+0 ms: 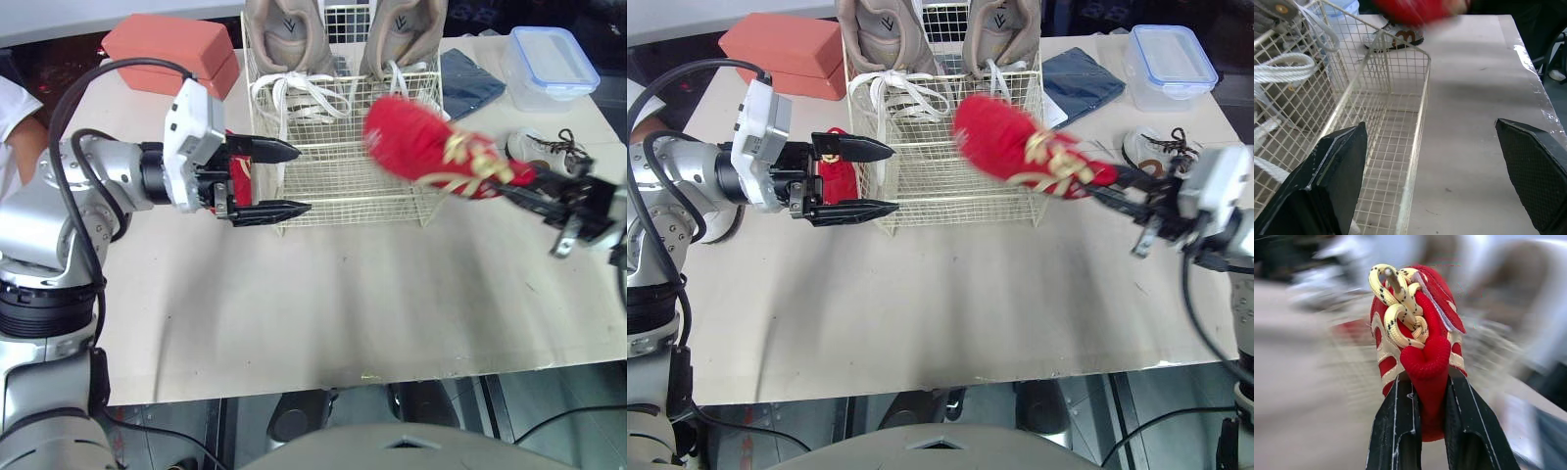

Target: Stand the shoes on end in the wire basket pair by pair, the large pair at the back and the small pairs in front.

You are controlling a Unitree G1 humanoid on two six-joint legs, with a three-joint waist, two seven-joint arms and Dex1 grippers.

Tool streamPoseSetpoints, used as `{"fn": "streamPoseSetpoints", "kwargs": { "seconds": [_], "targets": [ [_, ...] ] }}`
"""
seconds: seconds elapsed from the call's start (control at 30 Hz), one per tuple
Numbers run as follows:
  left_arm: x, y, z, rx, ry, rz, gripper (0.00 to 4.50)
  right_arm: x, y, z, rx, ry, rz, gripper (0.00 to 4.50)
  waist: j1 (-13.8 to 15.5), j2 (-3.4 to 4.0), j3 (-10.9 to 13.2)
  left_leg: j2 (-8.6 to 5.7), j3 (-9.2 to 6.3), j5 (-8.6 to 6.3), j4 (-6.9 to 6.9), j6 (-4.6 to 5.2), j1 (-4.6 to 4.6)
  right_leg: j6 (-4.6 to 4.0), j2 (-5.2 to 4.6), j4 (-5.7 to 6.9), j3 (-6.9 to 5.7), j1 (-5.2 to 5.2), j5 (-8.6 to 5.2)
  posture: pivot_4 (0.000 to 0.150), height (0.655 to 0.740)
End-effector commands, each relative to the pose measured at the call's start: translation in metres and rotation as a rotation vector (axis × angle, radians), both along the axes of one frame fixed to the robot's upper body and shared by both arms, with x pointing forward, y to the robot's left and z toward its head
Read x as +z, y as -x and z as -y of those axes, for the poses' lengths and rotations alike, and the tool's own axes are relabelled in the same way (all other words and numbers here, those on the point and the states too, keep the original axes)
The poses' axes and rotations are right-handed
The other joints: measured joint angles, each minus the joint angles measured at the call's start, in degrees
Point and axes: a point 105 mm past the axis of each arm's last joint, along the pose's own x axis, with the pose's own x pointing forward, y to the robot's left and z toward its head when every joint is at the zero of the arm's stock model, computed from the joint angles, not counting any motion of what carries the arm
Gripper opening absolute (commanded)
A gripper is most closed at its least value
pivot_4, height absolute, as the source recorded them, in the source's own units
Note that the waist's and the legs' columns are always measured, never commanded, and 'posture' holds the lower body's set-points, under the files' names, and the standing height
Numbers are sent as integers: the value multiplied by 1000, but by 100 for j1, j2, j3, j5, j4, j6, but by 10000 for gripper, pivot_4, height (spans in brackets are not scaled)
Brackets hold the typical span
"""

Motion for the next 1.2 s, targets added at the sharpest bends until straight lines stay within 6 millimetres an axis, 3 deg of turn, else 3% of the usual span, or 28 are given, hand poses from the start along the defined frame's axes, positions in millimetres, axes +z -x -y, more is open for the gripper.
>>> {"fn": "streamPoseSetpoints", "kwargs": {
  "seconds": [0.03,0.23,0.33,0.6,0.93,1.03,1.17,1.2],
  "targets": [
    [11,11,7,-86,7,10,45000,2,7,-16,106,192,196,173,14,-8,5,0,0,0,1,0,0,0,0,-1,-1,0,0,1500,7400],
    [8,16,27,-189,-24,-7,45000,-23,-6,-24,213,463,445,173,31,-18,11,-3,-2,0,4,0,-1,0,15,-2,-6,2,0,1500,7400],
    [6,15,32,-204,-45,-24,45000,-23,-12,-30,233,519,592,173,1,-23,14,-3,-2,0,4,-1,-3,0,19,-1,-5,-1,0,1500,7400],
    [-9,5,46,-176,-110,-102,45000,-7,-6,-56,307,461,969,173,-4,-30,19,-1,-1,1,3,-2,-2,0,25,2,-2,-4,0,1500,7400],
    [-18,6,53,-212,-139,-143,45000,-5,-2,-62,327,398,1078,173,-23,-30,19,-3,-1,1,4,-2,-2,0,30,4,1,-6,0,1500,7400],
    [-18,8,54,-235,-136,-159,36398,-5,-3,-62,318,388,1084,0,-19,-30,19,-2,-3,2,4,-3,-2,0,31,5,0,-7,0,1500,7400],
    [-19,8,55,-233,-137,-159,16126,-4,-2,-60,303,370,1091,0,-14,-30,19,-3,-1,2,5,-3,-2,0,30,4,1,-7,0,1500,7400],
    [-20,8,55,-233,-137,-159,13080,-4,-2,-59,301,367,1092,0,-14,-30,19,-3,-2,2,5,-3,-2,0,30,4,1,-6,0,1500,7400]
  ]
}}
